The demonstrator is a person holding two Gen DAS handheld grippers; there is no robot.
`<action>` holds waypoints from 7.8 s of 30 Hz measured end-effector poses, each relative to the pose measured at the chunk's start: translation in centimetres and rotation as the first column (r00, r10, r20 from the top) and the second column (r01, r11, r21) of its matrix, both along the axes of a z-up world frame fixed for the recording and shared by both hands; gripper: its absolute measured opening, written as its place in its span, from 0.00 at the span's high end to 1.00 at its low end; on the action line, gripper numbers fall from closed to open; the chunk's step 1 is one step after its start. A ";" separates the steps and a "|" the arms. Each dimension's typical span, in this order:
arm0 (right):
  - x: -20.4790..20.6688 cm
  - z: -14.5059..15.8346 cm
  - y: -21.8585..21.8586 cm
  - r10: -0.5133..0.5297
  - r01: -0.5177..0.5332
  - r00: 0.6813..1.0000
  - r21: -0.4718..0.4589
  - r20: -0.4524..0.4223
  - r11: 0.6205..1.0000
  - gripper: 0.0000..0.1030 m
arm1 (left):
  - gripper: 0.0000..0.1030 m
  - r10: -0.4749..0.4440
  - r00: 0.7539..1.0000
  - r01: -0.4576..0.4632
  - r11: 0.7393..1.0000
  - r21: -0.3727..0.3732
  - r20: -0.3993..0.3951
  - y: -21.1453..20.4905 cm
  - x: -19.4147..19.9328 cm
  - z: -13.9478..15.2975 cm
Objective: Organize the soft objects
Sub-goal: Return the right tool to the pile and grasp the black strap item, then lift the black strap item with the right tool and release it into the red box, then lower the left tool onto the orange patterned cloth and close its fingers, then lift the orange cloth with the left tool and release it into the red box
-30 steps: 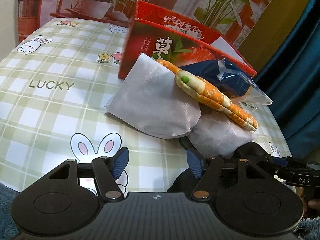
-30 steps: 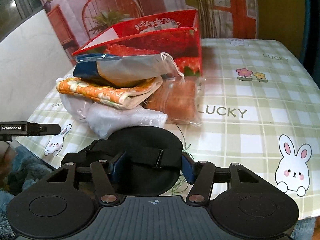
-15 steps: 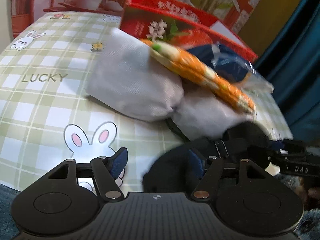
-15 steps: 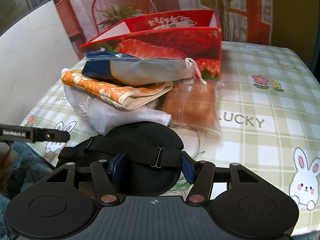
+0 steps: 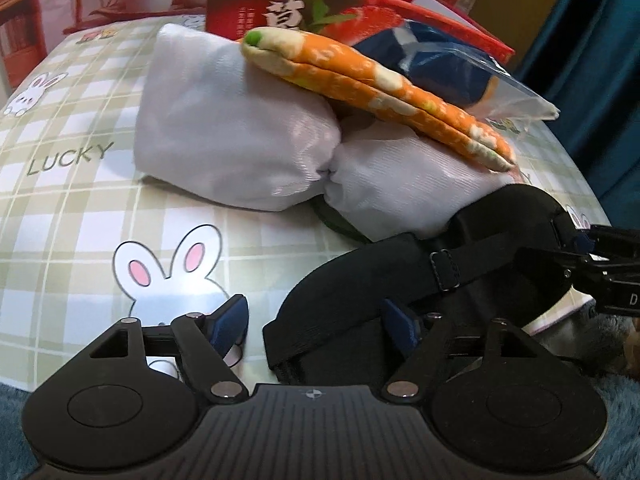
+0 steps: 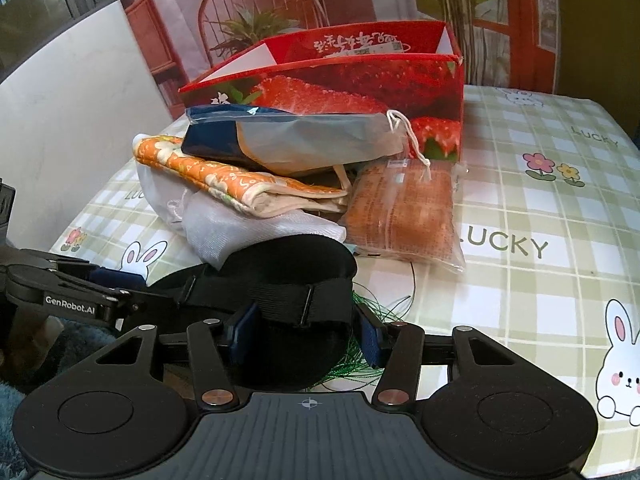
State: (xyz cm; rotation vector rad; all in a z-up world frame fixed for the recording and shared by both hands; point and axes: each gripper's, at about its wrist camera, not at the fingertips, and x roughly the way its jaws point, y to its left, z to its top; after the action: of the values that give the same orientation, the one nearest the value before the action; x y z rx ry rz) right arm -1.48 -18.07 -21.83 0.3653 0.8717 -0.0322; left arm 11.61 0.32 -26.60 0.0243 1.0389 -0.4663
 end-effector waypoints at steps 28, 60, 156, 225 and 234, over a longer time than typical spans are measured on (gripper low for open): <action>-1.8 2.1 -0.8 -0.046 0.047 0.992 -0.005 0.114 0.999 0.65 | 0.82 0.032 0.998 -0.030 0.999 -0.021 0.061 1.3 0.2 -0.3; -2.5 9.1 0.1 0.075 -0.053 0.932 -0.070 0.355 0.996 0.92 | 0.93 0.182 0.872 -0.023 0.942 -0.334 0.454 5.9 -4.9 12.3; 2.5 3.2 0.4 -0.124 0.151 0.945 -0.068 0.302 0.986 0.29 | 0.35 0.205 0.910 -0.187 0.979 -0.086 0.359 2.0 -0.5 8.9; 3.3 16.1 -1.4 0.088 0.052 0.777 -0.203 0.624 0.978 0.91 | 0.74 0.174 0.721 0.023 0.961 -0.275 0.670 -1.0 -0.6 21.6; 12.7 16.1 -6.2 0.106 0.048 0.845 -0.272 0.523 0.961 0.91 | 0.74 0.132 0.736 -0.004 0.981 -0.192 0.664 -4.6 8.8 21.1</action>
State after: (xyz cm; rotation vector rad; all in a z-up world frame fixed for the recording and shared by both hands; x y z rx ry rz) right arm 11.27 -24.30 -5.77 0.0833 0.3061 -0.0210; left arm 20.39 -4.23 -5.52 -0.0050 0.2679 -0.4317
